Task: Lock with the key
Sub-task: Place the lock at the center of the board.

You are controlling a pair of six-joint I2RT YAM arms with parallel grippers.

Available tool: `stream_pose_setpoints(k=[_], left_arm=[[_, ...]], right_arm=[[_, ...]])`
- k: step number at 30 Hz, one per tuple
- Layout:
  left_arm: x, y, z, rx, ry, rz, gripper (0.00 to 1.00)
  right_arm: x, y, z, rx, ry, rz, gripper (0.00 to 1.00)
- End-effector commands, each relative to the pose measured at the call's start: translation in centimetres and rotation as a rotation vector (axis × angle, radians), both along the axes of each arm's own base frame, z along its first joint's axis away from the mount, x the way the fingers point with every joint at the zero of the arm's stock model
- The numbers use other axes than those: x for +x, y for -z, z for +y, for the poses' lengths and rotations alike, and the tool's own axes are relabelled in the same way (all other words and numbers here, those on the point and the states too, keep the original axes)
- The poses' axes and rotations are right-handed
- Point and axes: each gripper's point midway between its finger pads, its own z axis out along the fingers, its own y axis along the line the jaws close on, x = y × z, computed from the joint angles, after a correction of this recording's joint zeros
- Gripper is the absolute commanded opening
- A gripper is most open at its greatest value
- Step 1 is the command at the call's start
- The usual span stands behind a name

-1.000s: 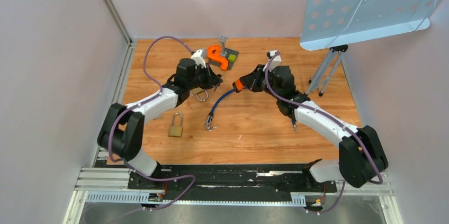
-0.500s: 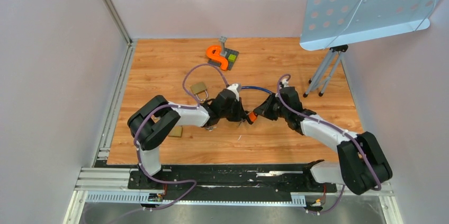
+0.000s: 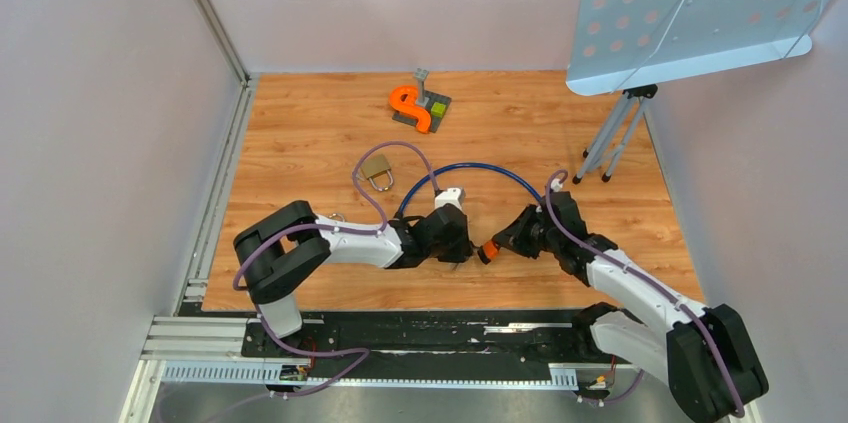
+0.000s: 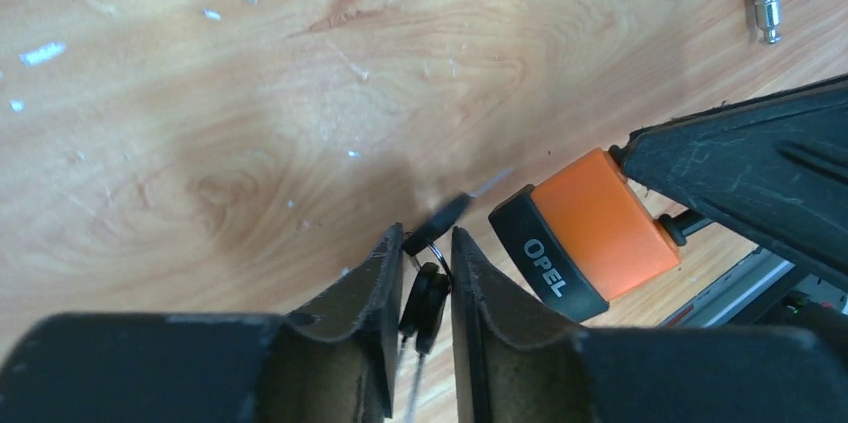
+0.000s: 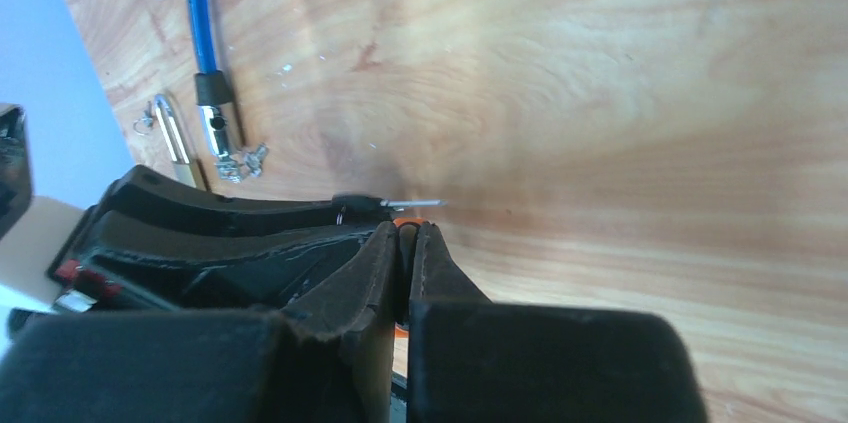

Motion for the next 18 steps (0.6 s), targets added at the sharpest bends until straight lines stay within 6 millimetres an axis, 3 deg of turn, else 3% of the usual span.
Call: stream_pose_setpoints(k=[1, 6, 10, 13, 15, 18], left_arm=[[0.8, -1.3, 0.8, 0.022, -0.097, -0.053, 0.35], [0.6, -1.3, 0.1, -0.001, -0.082, -0.061, 0.43], [1.2, -3.6, 0.4, -0.032, -0.095, -0.116, 0.52], [2.2, -5.4, 1.7, 0.0, -0.116, -0.203, 0.59], [2.9, -6.9, 3.0, 0.043, -0.136, -0.265, 0.62], [3.9, -9.0, 6.0, 0.133, -0.183, -0.362, 0.67]], right_arm=[[-0.5, -0.2, -0.6, 0.018, 0.049, -0.004, 0.06], [-0.4, 0.8, -0.9, -0.007, 0.059, 0.016, 0.21], [0.6, -0.3, -1.3, -0.041, 0.073, -0.011, 0.49], [1.5, -1.3, -2.3, -0.108, 0.095, -0.065, 0.78], [2.6, -2.2, -3.2, -0.149, 0.127, -0.135, 0.85], [4.6, -4.3, -3.9, -0.186, 0.161, -0.263, 0.87]])
